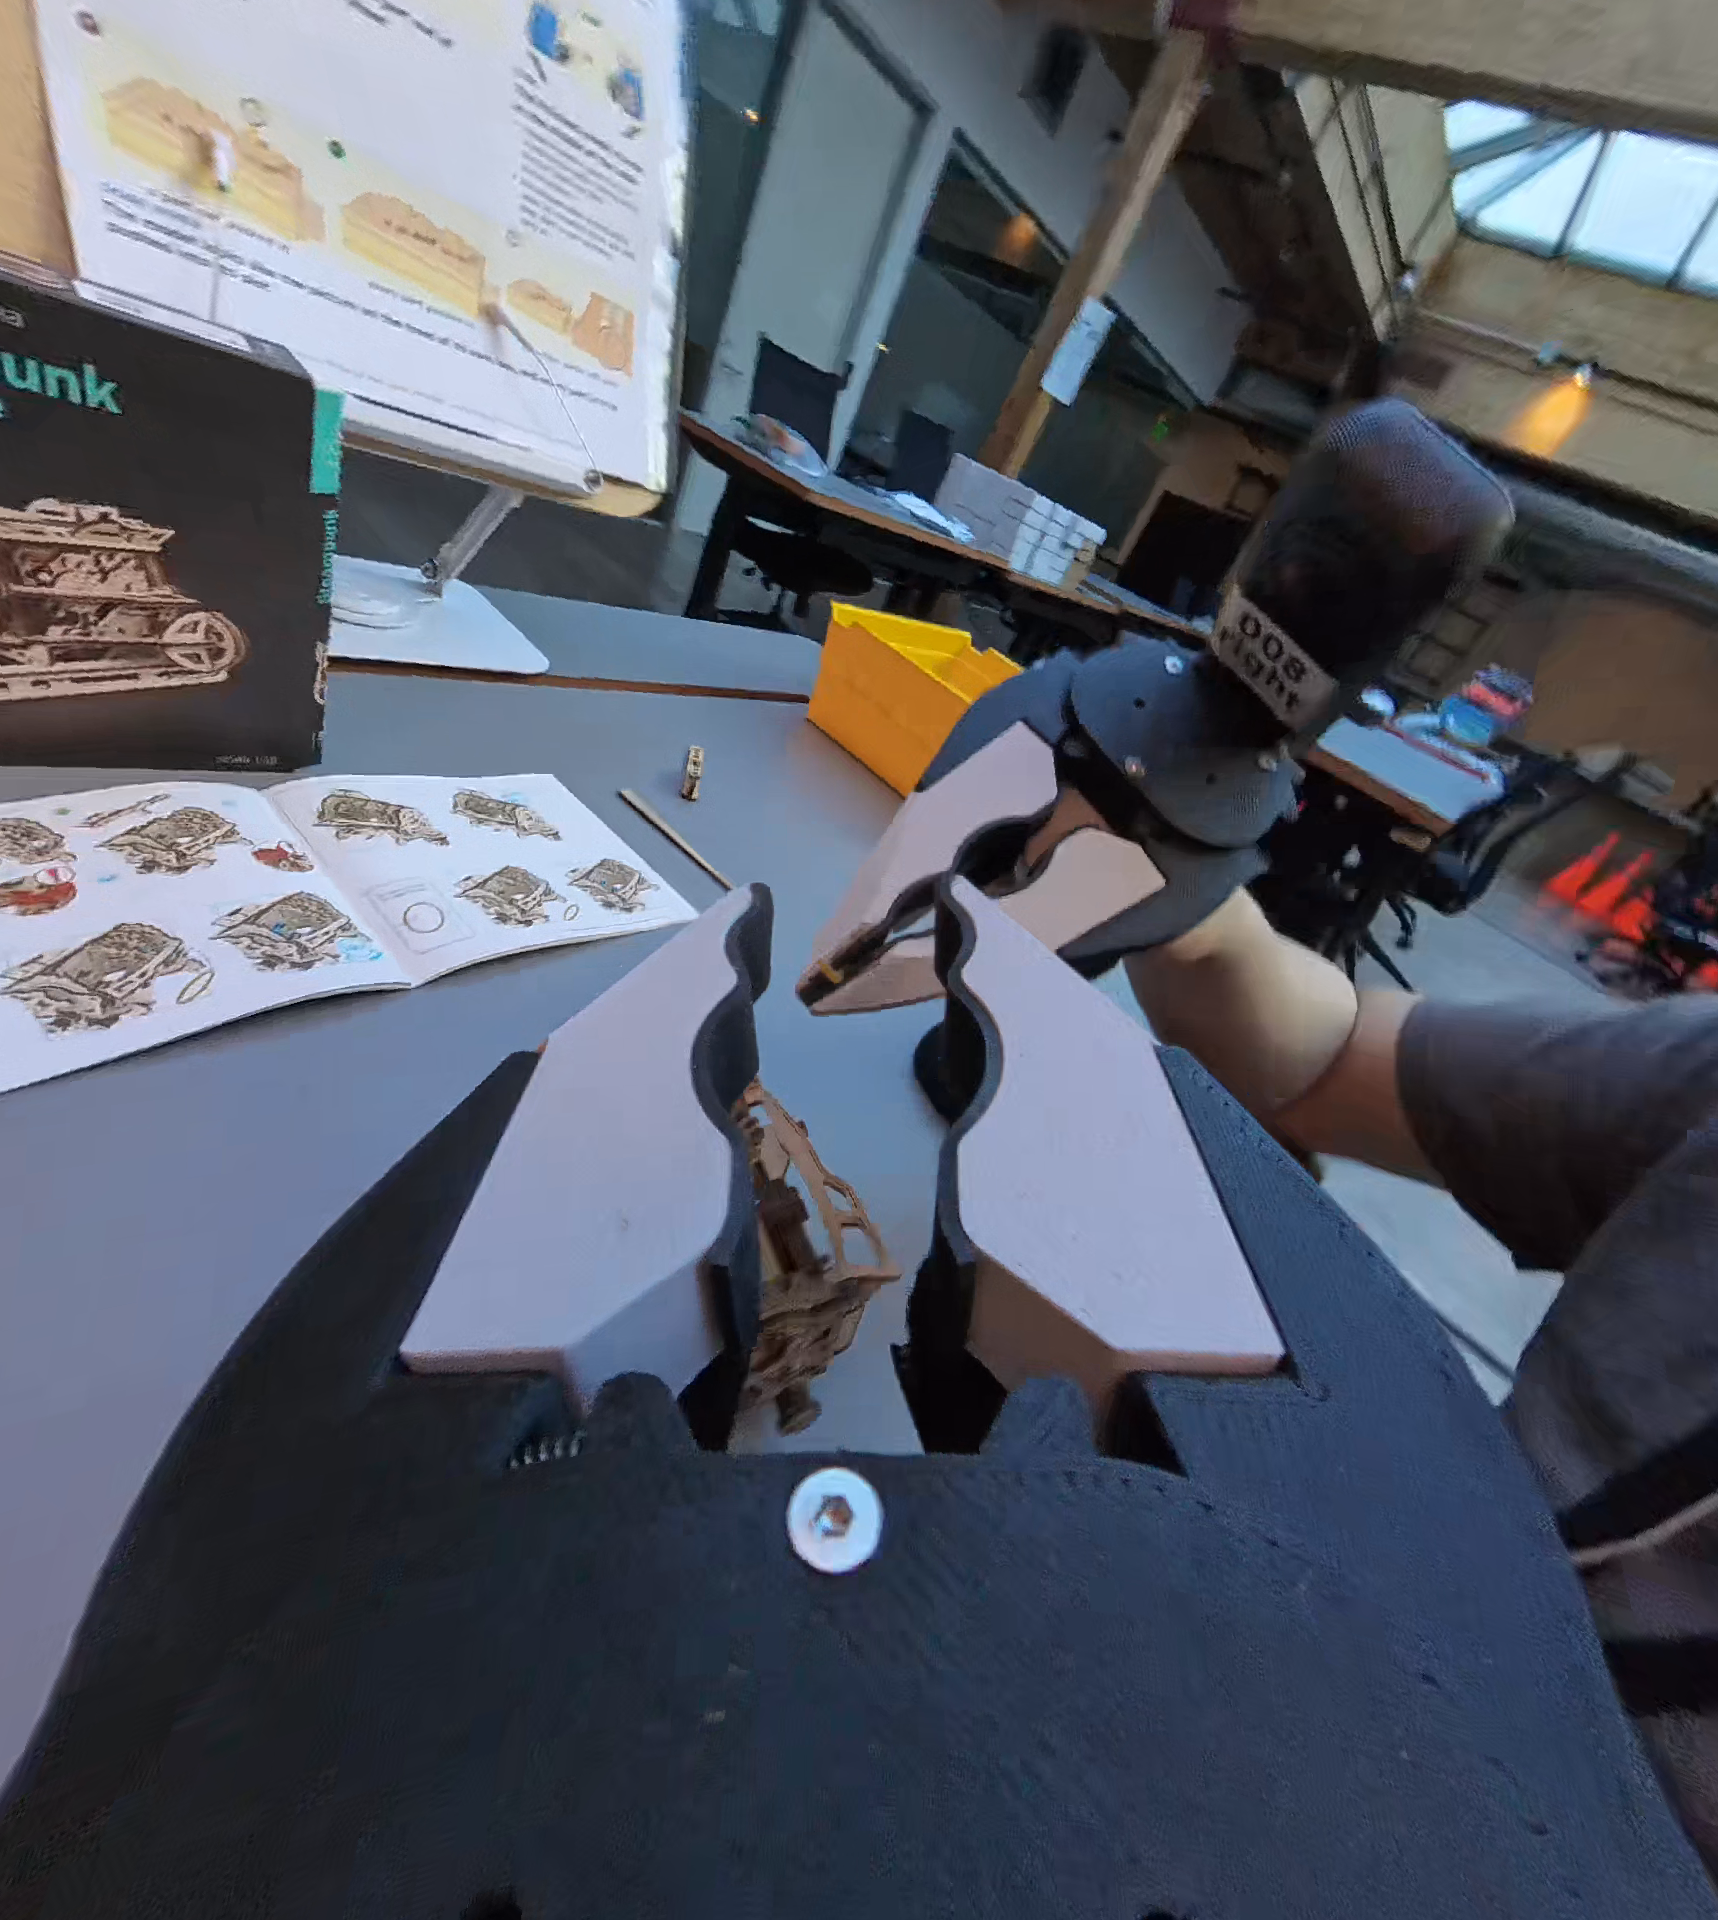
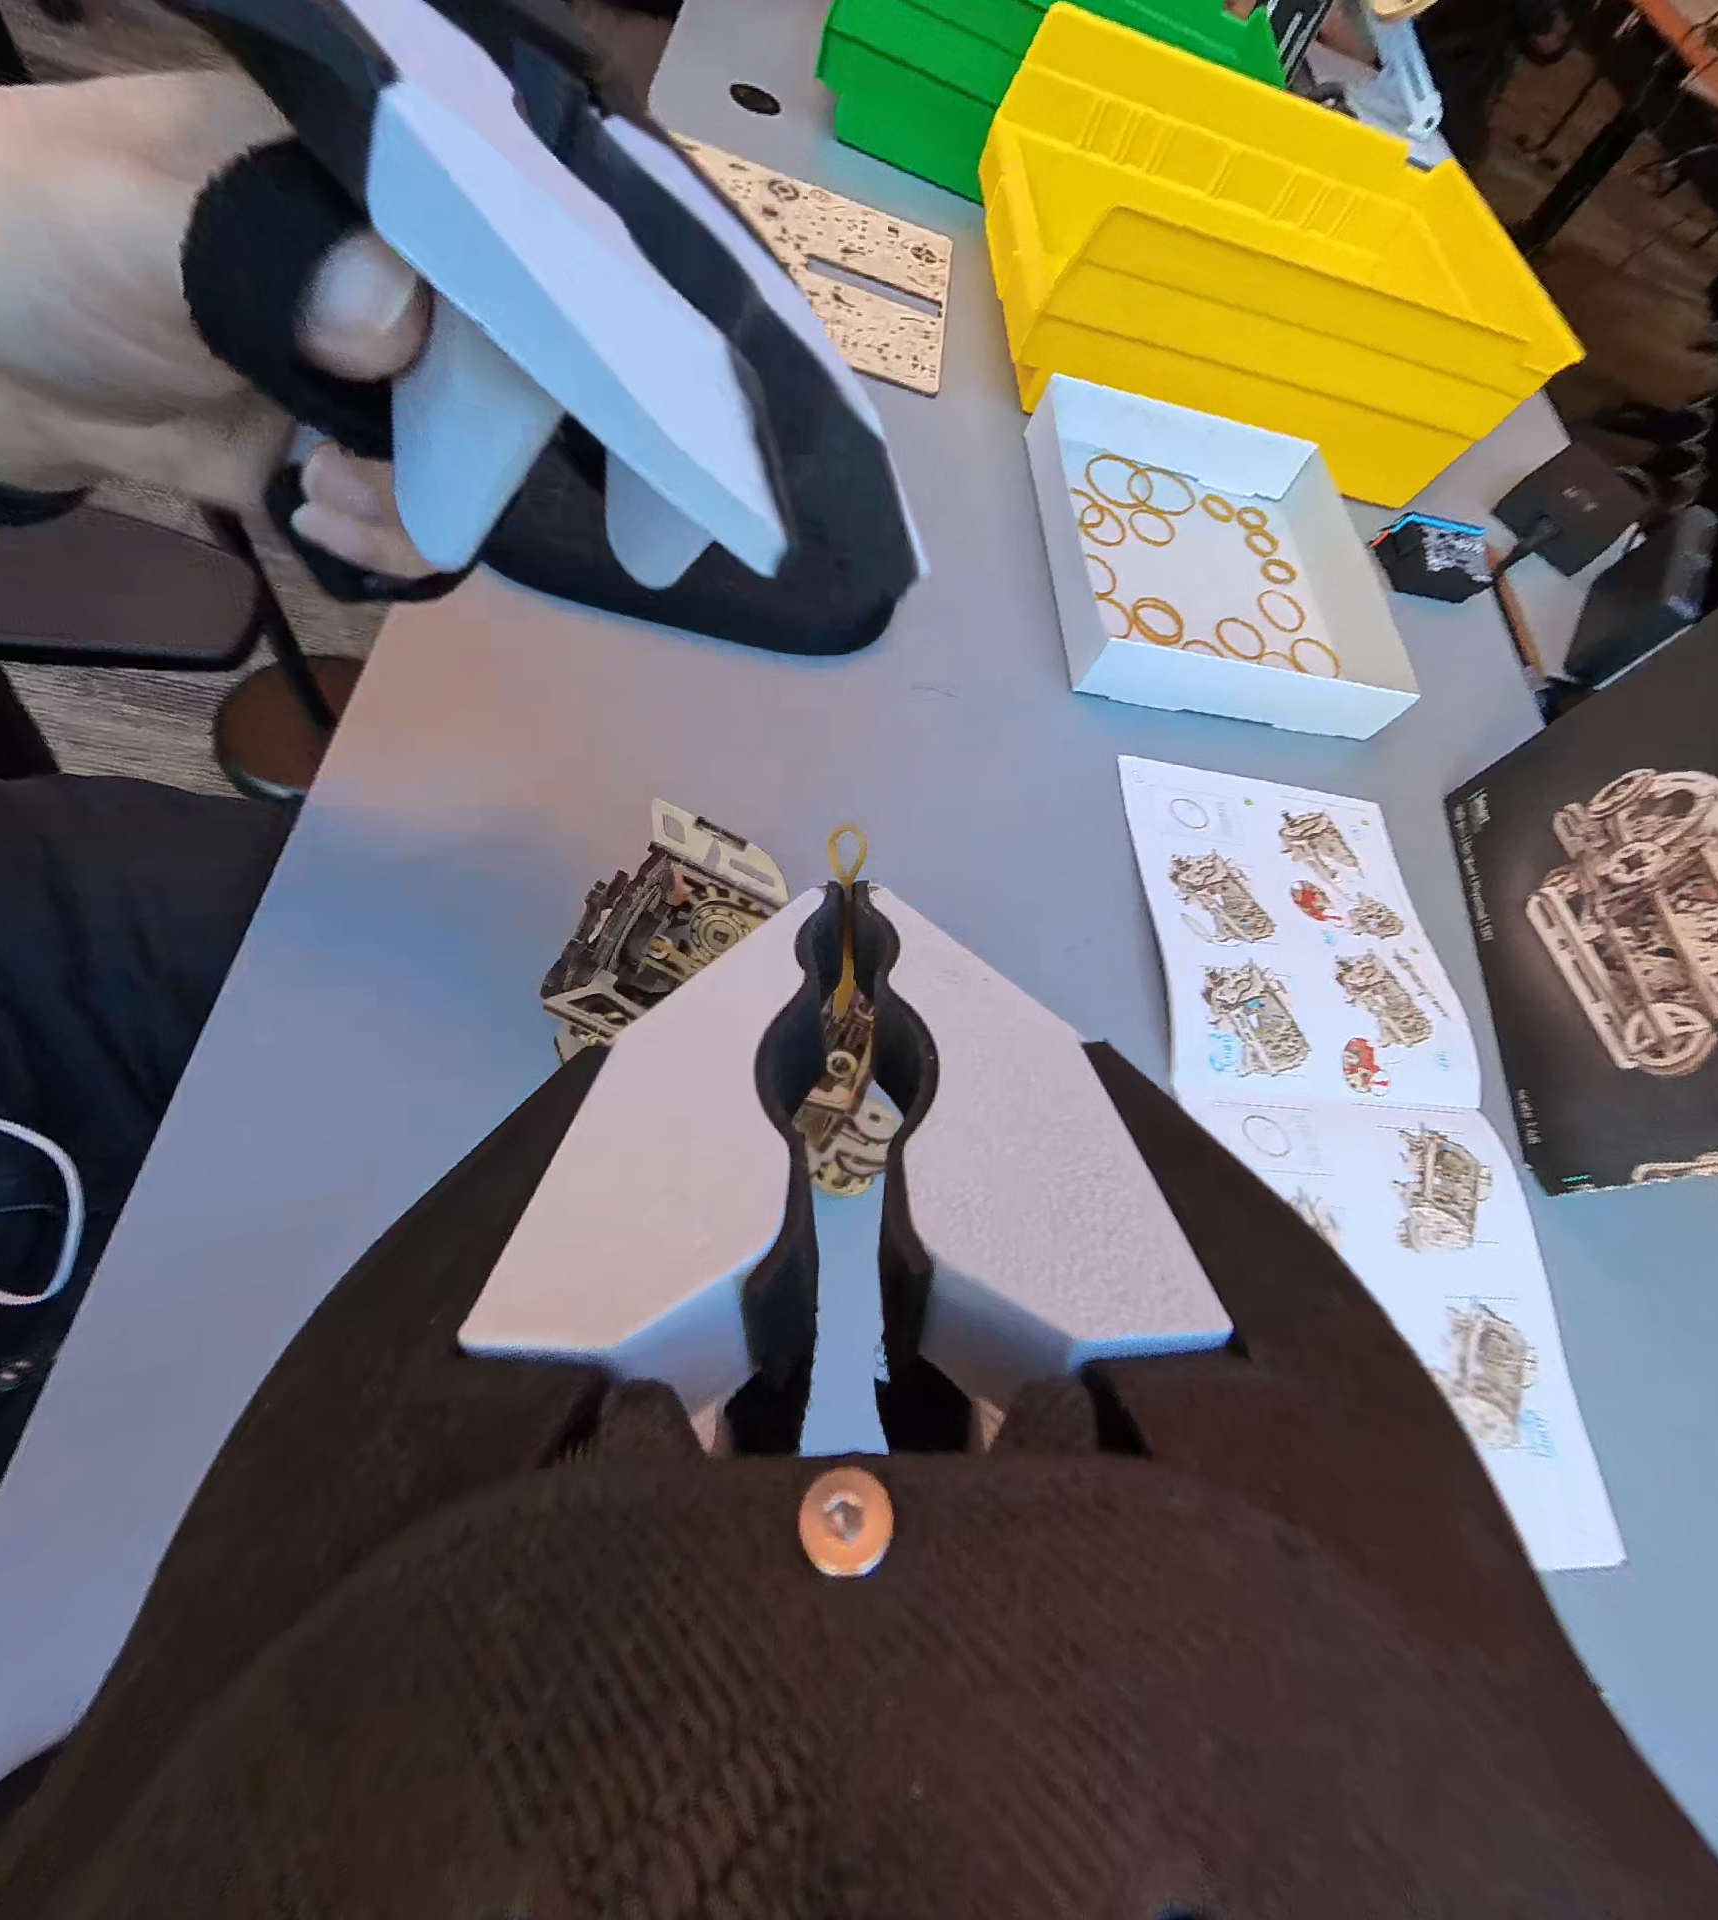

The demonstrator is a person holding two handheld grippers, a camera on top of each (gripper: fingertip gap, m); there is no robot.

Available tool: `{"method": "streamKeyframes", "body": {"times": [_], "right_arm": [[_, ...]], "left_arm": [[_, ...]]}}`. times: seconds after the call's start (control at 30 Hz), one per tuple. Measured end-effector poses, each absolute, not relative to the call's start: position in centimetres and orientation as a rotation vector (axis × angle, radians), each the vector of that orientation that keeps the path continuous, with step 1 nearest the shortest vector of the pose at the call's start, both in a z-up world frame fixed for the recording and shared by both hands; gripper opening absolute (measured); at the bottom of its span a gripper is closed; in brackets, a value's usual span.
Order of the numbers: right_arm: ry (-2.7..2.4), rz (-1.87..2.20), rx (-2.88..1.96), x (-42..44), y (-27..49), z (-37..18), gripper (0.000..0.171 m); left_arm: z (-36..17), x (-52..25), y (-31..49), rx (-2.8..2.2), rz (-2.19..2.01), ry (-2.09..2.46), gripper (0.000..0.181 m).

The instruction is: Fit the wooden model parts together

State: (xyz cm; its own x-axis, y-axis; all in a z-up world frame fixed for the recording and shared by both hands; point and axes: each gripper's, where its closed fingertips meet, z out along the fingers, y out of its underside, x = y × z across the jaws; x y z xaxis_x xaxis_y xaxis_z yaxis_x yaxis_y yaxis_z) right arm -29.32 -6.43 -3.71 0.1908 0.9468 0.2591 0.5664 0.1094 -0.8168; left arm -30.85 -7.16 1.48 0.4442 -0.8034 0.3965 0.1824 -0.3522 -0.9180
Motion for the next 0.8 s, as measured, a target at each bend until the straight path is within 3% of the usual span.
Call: {"method": "streamKeyframes", "body": {"times": [0.17, 0.23, 0.53, 0.8], "right_arm": [[-1.501, 0.547, -1.66, -28.0, -5.2, -4.4, 0.0], [-1.497, 0.544, -1.695, -27.4, -4.8, -4.6, 0.0], [-1.426, 0.503, -1.715, -25.0, -2.9, -2.6, 0.0], [-1.399, 0.49, -1.716, -24.2, -2.3, -1.7, 0.0]], "left_arm": [[-3.6, -32.6, -6.6, -1.746, -1.096, 1.0, 0.038], [-5.3, -32.2, -7.2, -1.836, -1.198, 1.1, 0.028], [-7.4, -32.6, -8.2, -1.872, -1.313, 0.97, 0.05], [-9.9, -30.8, -12.0, -1.925, -1.409, 1.036, 0.052]]}}
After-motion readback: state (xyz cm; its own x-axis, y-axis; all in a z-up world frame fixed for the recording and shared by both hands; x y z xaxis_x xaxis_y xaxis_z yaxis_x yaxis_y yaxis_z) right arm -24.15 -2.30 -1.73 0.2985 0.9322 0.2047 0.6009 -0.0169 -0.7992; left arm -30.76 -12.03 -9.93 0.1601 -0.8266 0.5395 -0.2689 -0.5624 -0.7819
